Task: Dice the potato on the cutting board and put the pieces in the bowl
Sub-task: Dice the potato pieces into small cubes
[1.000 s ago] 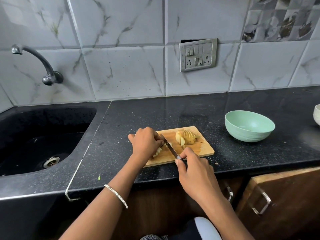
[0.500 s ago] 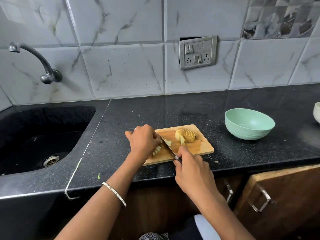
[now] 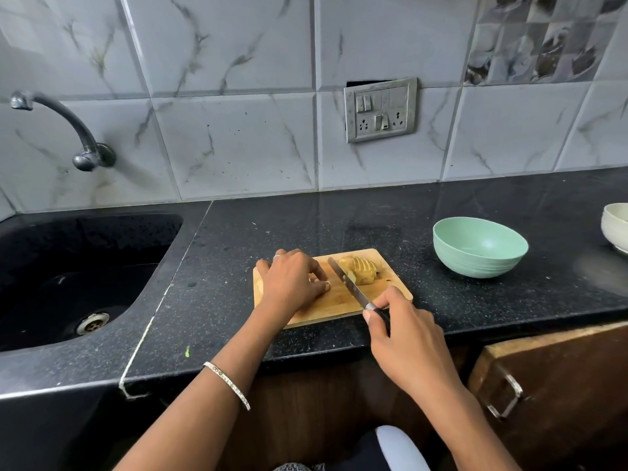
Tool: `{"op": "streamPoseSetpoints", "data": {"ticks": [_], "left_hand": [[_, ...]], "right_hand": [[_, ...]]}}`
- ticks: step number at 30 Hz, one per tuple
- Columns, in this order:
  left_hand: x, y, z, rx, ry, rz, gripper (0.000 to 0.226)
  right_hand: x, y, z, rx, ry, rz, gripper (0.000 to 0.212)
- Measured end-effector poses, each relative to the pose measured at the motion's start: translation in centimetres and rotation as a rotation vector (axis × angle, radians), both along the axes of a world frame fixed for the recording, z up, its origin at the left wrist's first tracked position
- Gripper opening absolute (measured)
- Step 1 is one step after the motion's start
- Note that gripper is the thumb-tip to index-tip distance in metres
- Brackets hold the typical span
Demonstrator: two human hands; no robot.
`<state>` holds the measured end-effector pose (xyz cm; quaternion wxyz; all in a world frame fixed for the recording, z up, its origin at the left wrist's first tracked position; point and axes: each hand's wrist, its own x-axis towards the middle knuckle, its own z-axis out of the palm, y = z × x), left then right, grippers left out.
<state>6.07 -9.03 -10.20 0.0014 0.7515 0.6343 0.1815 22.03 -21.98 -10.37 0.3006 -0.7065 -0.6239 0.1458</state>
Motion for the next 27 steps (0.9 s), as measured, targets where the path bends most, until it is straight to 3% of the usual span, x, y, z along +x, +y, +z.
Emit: {"op": "streamPoseSetpoints", "data": {"ticks": [4,11,15,23,27], "left_hand": [[0.2,0.4,0.3,-0.037,-0.018,-0.058,0.014],[0.2,0.6,-0.5,0.064,-0.146,-0.151,0.004],[0.3,0.9,-0.3,0.013,-0.115,-0.167,0.015],[-0.1,1.0,-0.7,0.061,-0.200,-0.116,0.013],[-0.4,1.0,-0.5,0.060,-0.156,-0.100,0.017]], "right_hand": [[0.0,0.1,-0.3,-0.011,0.013,-0.003,0.008],[0.1,-0.1,-0.4,0.022,0.032,-0.032,0.010],[0.2,-0.1,-0.4,0.029,0.032,-0.037,0.010],[-0.1,-0.3,-0.7,0.020,0.042,-0.023,0.010],[-0.2,-0.2,-0.7,0.025,0.035,-0.019,0.010]]}}
